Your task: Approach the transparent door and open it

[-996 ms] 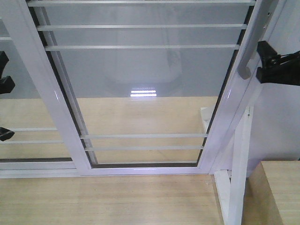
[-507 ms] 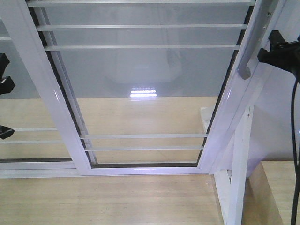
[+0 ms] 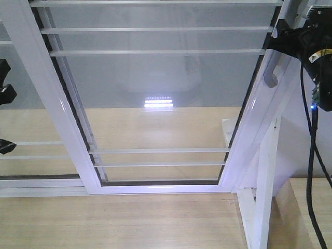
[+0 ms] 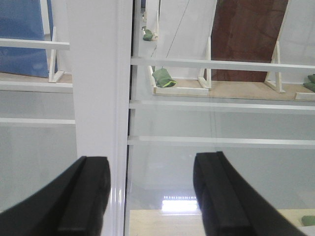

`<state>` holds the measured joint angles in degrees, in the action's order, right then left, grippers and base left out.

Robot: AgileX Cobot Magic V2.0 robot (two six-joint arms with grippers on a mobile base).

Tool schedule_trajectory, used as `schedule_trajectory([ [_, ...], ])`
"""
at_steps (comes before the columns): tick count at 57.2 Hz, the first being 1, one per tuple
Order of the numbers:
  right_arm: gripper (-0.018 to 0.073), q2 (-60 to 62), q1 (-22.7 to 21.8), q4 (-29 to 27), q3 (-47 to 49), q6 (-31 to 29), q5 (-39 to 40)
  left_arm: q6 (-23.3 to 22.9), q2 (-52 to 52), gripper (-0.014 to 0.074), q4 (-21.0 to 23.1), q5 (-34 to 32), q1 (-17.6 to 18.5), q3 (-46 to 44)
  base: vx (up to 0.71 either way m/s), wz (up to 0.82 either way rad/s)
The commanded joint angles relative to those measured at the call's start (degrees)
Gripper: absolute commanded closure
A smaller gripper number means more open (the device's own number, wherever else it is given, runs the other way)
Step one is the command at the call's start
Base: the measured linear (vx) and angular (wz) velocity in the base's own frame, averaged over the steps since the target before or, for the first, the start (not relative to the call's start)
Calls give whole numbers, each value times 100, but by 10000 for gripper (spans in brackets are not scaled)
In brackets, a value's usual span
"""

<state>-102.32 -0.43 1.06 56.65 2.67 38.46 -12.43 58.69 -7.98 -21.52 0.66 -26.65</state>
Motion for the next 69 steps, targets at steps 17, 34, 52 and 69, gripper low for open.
schedule_trajectory([
  [17, 161, -228, -33, 162, 816, 5, 193, -52, -76, 97, 30, -436, -5, -197, 0, 0],
  [34, 410, -171, -16, 277, 816, -1, 114, -52, -76, 97, 30, -436, -5, -197, 0, 0],
  [52, 394, -71, 329, 950, 816, 14, 138, -52, -76, 97, 30, -436, -5, -197, 0, 0],
  [69, 386, -71, 864, 940, 816, -6, 165, -52, -76, 97, 30, -436, -5, -197, 0, 0],
])
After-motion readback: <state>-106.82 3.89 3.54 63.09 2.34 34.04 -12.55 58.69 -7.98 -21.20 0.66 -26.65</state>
